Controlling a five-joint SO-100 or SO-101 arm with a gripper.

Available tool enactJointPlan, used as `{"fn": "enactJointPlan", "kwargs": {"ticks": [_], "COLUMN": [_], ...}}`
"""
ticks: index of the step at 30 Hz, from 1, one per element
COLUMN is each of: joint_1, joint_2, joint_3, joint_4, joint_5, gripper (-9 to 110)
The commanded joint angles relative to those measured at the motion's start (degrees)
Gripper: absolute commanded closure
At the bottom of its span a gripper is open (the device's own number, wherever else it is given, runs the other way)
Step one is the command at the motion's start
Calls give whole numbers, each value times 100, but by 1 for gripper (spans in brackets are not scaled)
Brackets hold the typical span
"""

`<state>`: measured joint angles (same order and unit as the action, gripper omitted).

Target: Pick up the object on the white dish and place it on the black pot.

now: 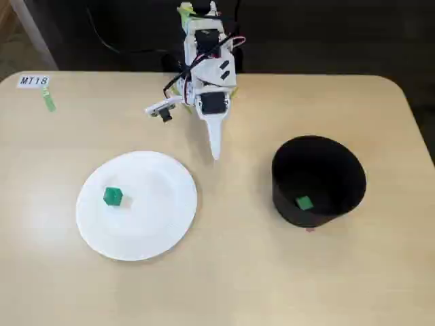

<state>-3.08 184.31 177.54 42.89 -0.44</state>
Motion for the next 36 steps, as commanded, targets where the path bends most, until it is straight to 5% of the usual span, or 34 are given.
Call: {"fn": "enactJointPlan", "kwargs": {"ticks": [1, 16, 28, 36], "joint_1": [237, 483, 721, 1837], "joint_2": [659, 325, -4228, -6425], "joint_3": [79, -721, -4658, -6715], "joint_4": [202, 721, 1011, 2074], "joint_5": [167, -176, -316, -659], "gripper": [101, 101, 101, 101]}}
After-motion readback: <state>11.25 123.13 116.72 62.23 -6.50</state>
